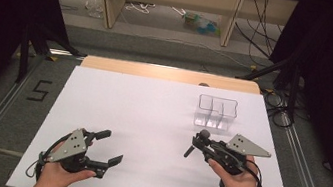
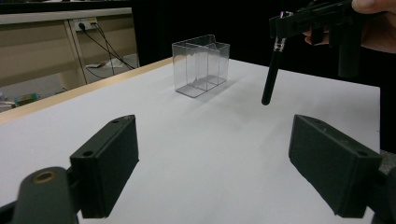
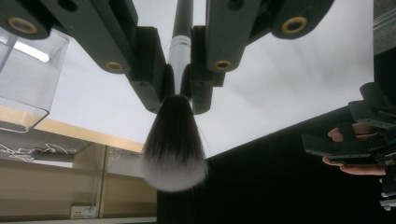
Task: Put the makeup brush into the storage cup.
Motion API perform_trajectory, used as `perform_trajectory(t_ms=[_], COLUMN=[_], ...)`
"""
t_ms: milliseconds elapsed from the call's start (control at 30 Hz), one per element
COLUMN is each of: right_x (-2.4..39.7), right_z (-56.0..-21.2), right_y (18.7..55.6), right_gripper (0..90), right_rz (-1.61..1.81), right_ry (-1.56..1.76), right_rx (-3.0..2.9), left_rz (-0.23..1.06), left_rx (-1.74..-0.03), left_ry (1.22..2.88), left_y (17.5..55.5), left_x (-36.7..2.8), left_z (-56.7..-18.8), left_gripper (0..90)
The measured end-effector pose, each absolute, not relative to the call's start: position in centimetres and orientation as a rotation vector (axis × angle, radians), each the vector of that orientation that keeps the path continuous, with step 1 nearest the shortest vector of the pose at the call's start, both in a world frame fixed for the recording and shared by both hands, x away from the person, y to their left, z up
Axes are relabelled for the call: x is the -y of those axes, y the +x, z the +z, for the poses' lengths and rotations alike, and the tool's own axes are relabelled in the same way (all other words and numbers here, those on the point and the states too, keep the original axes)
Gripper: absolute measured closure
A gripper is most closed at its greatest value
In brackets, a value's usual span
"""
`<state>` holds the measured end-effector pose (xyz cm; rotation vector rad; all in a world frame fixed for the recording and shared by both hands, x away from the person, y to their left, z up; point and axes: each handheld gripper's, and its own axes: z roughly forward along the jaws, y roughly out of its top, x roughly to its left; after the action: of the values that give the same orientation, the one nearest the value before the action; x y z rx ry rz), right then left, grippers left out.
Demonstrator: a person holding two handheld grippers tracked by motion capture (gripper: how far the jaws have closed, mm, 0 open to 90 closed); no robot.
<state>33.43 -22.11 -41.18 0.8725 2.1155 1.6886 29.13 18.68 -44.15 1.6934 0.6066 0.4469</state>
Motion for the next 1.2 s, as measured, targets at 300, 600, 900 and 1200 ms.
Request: perform_trajectory(t_ms=[300,600,900,1200], right_x=[22.19,22.43,22.59,22.93], right_z=[-41.15,-41.13,-41.13,-40.98], right_y=[33.47,33.58,33.71,33.84], right_gripper=[78.4,78.4,78.4,78.4], right_rz=[1.684,1.683,1.689,1.68], right_ry=[0.876,0.886,0.89,0.899], right_rx=[-2.106,-2.104,-2.081,-2.074], left_rz=[0.449,0.45,0.452,0.451], left_rx=[-0.607,-0.605,-0.602,-0.604], left_ry=[1.692,1.691,1.691,1.689], left_y=[29.14,29.13,29.13,29.15], left_x=[-18.7,-18.7,-18.73,-18.73], left_z=[-44.15,-44.12,-44.07,-44.09], left_gripper=[16.1,16.1,16.0,16.0])
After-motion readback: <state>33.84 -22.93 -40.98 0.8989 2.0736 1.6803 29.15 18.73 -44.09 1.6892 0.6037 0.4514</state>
